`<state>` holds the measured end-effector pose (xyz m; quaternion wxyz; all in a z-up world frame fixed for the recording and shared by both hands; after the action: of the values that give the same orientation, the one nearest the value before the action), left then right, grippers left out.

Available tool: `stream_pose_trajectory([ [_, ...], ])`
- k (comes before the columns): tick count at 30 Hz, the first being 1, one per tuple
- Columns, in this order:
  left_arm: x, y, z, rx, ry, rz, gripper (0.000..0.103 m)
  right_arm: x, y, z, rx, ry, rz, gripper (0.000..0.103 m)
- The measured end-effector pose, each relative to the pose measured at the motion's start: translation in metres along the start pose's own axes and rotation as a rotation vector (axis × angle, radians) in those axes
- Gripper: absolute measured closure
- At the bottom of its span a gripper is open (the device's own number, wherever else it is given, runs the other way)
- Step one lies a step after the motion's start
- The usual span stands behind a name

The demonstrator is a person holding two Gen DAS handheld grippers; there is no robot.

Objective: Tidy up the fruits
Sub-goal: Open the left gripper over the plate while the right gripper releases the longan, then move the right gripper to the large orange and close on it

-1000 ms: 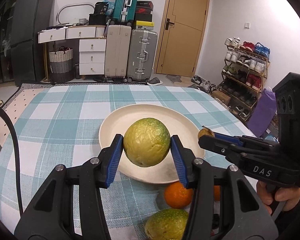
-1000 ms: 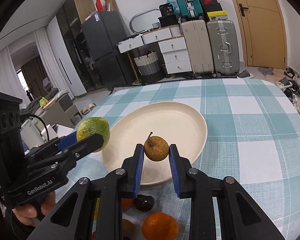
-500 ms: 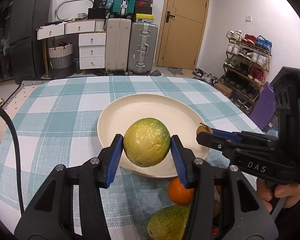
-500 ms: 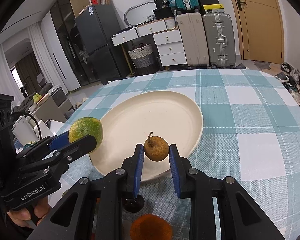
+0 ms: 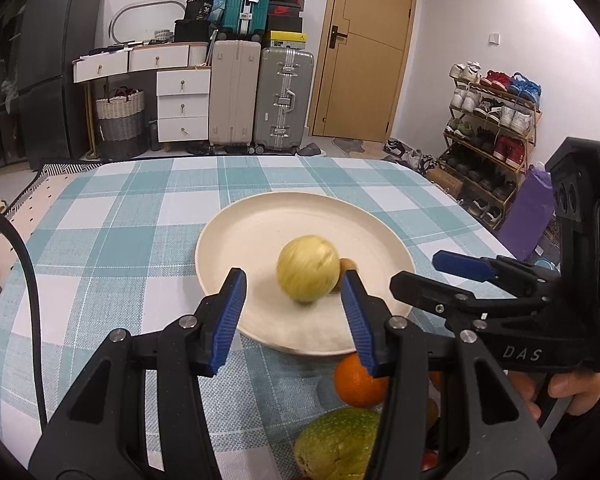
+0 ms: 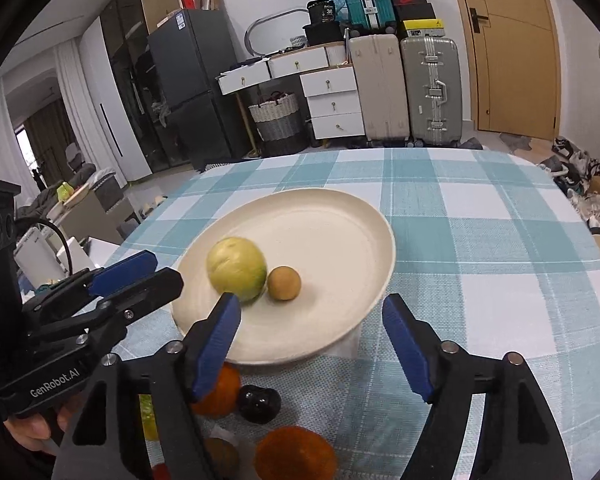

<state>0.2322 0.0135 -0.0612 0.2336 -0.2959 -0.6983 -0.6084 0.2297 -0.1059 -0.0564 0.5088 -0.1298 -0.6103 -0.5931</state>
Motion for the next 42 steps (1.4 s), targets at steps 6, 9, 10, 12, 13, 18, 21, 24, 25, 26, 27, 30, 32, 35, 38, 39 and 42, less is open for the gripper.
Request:
stream_pose_trajectory([
  [6,0.023,-0.002,0.005,0.001,0.030,-0.037,0.020,0.016,-0.004,-0.002,0.002,-0.008,-0.003,0.001],
  [9,0.042,-0.005,0.006,-0.005,0.032,-0.053,0.015,0.023,-0.011,-0.001,0.018,-0.017,0.004,0.000],
  [10,0.047,-0.007,0.006,-0.007,0.034,-0.055,0.009,0.025,-0.013,0.000,0.023,-0.017,0.011,0.000],
  [12,0.060,-0.011,0.007,-0.008,0.039,-0.072,0.001,0.028,-0.019,0.001,0.031,-0.014,0.024,0.000],
  [13,0.066,-0.014,0.006,-0.014,0.038,-0.081,0.000,0.030,-0.021,0.001,0.035,-0.012,0.025,0.000],
  [18,0.088,-0.028,0.006,-0.037,0.065,-0.075,0.001,0.041,-0.032,0.004,0.046,-0.014,0.022,0.000],
  [21,0.099,-0.039,0.003,-0.034,0.054,-0.073,0.001,0.048,-0.038,0.004,0.045,-0.015,0.015,0.000],
  [24,0.109,-0.048,0.000,-0.030,0.057,-0.066,0.001,0.053,-0.043,0.004,0.040,-0.010,0.020,0.000],
  [25,0.111,-0.051,-0.001,-0.030,0.054,-0.061,0.001,0.055,-0.044,0.004,0.040,-0.013,0.019,0.000],
  [26,0.113,-0.054,-0.003,-0.032,0.048,-0.055,0.001,0.055,-0.046,0.003,0.041,-0.017,0.018,0.000],
  [27,0.112,-0.056,-0.004,-0.033,0.043,-0.051,0.001,0.055,-0.048,0.002,0.041,-0.021,0.022,0.000],
  [30,0.113,-0.063,-0.008,-0.038,0.041,-0.040,0.001,0.053,-0.052,-0.001,0.037,-0.039,0.044,0.000],
  [32,0.112,-0.068,-0.010,-0.044,0.043,-0.034,0.001,0.053,-0.055,-0.004,0.036,-0.051,0.049,0.000],
  [35,0.107,-0.070,-0.011,-0.055,0.045,-0.009,0.001,0.052,-0.059,-0.008,0.026,-0.051,0.061,0.000],
  [38,0.103,-0.074,-0.013,-0.058,0.044,0.011,0.001,0.051,-0.062,-0.011,0.018,-0.065,0.064,0.000],
  [39,0.100,-0.074,-0.013,-0.057,0.044,0.018,0.001,0.050,-0.063,-0.012,0.018,-0.070,0.068,0.000],
  [42,0.095,-0.076,-0.011,-0.048,0.046,0.034,0.001,0.044,-0.066,-0.012,0.023,-0.068,0.092,0.000],
])
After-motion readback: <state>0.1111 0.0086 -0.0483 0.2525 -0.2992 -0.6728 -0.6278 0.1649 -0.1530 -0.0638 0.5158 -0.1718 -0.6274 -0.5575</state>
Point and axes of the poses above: each gripper's, at about its wrist camera, not at the fingertips, and x roughly against the way its jaws point, z to its left, y to its top, the point moved 7 cm from there along -x, roughly the way its jaws point, and after that the axes turned 10 degrees about z, right-handed, at the moved point
